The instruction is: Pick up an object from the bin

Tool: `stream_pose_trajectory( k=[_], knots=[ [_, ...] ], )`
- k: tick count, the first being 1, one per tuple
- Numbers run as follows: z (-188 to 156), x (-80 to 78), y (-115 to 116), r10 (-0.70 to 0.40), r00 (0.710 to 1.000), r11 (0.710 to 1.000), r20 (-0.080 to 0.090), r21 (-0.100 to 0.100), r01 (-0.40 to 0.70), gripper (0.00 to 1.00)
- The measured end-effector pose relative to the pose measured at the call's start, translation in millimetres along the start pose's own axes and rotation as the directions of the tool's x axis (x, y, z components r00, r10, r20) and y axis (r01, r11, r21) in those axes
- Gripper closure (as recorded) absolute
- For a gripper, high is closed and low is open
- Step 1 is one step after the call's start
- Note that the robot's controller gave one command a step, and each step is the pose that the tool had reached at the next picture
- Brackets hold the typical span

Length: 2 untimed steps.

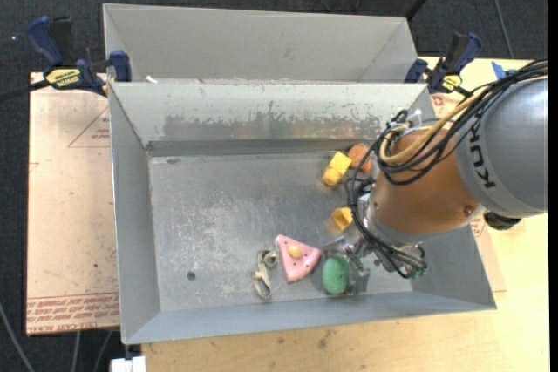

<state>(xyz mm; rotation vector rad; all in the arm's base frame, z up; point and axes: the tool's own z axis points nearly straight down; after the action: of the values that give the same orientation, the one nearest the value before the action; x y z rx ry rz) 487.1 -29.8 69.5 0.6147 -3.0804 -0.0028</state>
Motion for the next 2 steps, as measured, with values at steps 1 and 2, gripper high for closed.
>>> stream_pose_trajectory(
  k=[1,2],
  knots=[
    [0.0,0.0,0.0,0.000,1.000,1.000,0.000,0.000,0.000,1.00],
    [-4.2,1.2,0.7,0.000,1.000,1.000,-0.004,-0.002,0.000,1.00]
  ],
)
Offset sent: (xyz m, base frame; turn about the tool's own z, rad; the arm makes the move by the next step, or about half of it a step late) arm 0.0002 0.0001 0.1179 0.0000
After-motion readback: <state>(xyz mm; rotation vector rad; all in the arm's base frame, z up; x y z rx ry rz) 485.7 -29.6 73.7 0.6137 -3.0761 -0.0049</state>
